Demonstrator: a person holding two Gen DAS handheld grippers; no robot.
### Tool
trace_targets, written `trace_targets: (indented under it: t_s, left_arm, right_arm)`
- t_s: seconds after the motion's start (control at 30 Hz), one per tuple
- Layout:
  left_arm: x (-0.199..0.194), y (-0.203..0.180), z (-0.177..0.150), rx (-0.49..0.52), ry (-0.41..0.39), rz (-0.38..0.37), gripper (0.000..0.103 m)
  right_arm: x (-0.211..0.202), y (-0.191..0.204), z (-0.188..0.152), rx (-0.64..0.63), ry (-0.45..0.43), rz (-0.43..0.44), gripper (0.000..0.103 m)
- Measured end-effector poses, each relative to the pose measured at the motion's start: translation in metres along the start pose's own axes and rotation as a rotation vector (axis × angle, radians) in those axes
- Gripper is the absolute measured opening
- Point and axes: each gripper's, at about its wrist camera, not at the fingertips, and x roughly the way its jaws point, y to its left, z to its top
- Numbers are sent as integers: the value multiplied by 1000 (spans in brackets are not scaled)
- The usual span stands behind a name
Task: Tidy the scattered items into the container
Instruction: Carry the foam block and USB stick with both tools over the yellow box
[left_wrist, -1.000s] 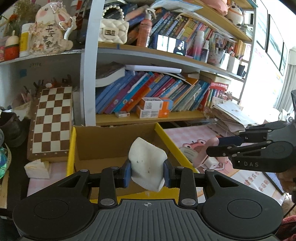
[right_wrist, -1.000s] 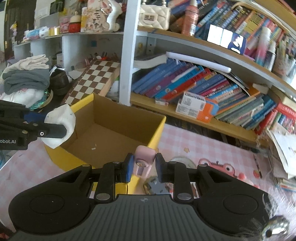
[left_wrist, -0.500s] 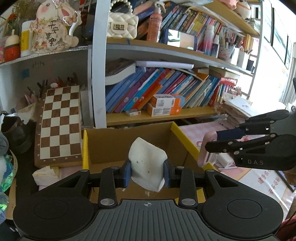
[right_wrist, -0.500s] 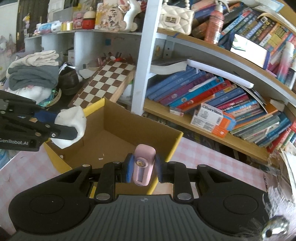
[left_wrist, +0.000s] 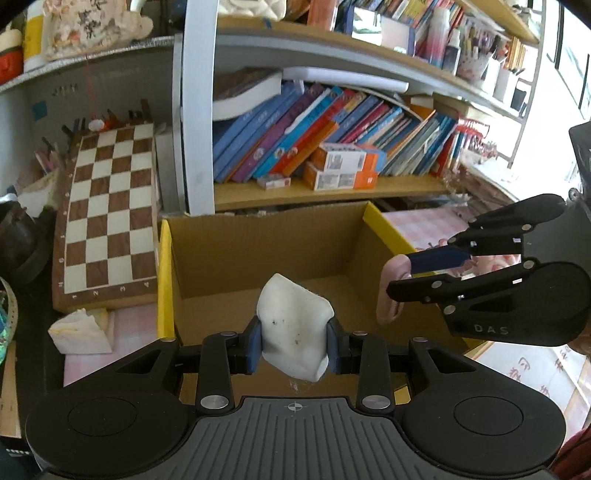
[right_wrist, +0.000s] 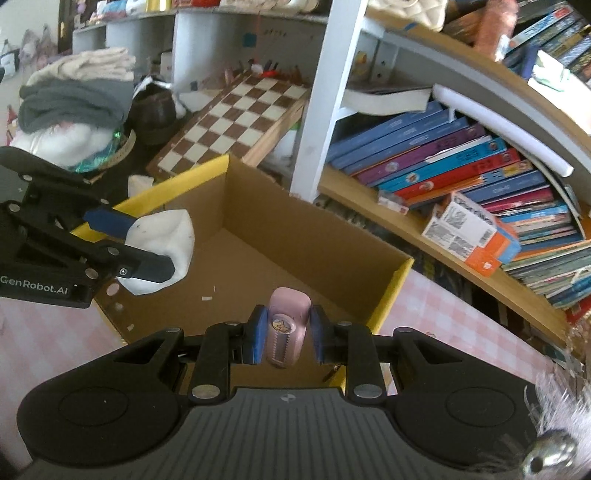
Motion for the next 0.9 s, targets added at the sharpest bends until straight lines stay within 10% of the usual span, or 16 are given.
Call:
trace_targets:
  t_s: [0.9]
  left_arm:
    - [64, 7, -10, 21, 199, 10, 33]
  right_arm:
    - [66, -1, 0, -131, 139, 104, 23]
